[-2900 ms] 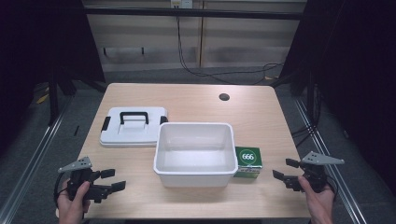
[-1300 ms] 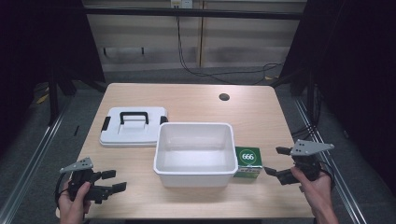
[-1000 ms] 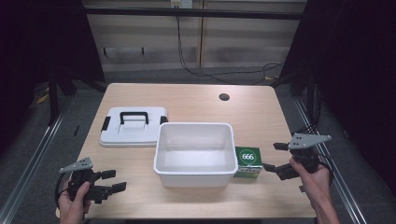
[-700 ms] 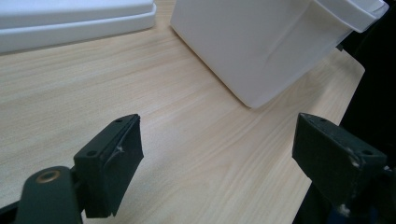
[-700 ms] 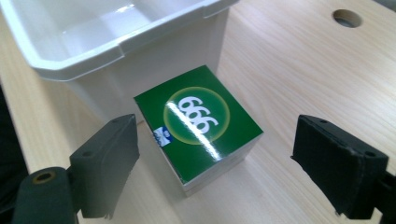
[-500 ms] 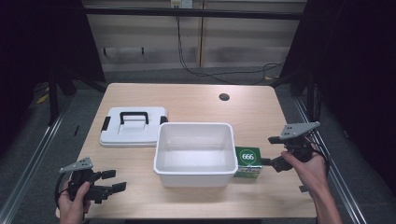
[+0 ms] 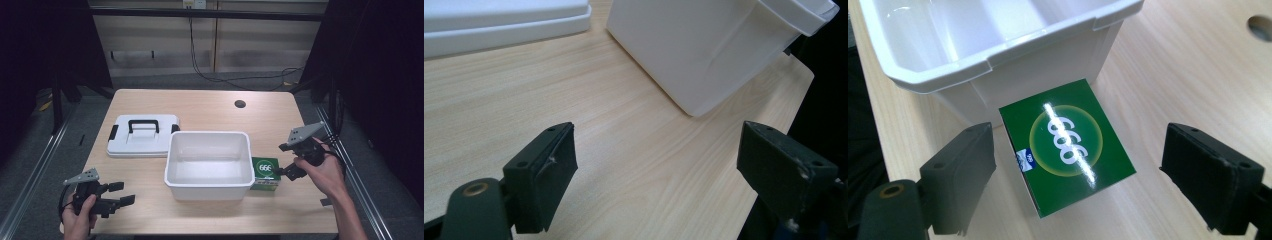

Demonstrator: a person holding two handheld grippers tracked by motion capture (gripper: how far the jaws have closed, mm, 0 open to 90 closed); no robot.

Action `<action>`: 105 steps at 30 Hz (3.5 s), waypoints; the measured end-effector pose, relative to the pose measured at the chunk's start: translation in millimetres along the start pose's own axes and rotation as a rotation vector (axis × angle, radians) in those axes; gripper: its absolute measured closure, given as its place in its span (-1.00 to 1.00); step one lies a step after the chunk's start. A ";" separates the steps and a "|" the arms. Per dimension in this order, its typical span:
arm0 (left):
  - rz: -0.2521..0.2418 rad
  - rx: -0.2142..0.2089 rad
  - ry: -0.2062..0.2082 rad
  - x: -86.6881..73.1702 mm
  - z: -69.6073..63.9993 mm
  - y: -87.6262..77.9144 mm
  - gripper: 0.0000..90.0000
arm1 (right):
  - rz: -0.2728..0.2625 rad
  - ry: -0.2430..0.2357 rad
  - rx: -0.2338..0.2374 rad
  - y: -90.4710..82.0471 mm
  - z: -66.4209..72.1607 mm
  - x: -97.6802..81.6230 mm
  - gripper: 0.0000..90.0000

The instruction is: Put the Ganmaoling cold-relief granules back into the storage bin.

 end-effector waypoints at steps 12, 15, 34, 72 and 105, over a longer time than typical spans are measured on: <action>-0.001 -0.002 0.000 0.0 -0.3 0.0 -0.64 | 0.209 -0.070 0.058 16.0 0.9 4.5 -0.71; 0.002 0.000 0.004 -0.2 0.5 -0.2 -0.64 | 0.250 -0.108 0.046 19.5 -1.8 6.4 -0.71; 0.009 -0.006 0.006 -1.1 -0.5 0.9 -0.64 | 0.449 -0.221 0.109 42.9 -5.6 -3.7 -0.80; 0.019 -0.014 0.001 -2.5 -0.8 1.9 -0.64 | 0.644 -0.285 0.176 72.9 -6.8 -17.7 -0.65; 0.010 -0.001 -0.001 -1.4 0.6 0.8 -0.64 | 0.501 -0.193 0.204 29.2 -3.8 -22.8 -0.64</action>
Point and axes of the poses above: each handheld gripper's, and its own axes: y roughly forward along the jaws, x roughly out of its top, z roughly to its left, the point moved 10 cm from there along y, roughly forward along the jaws, and after that the axes turned 8 degrees about x, right-handed, at the moved point
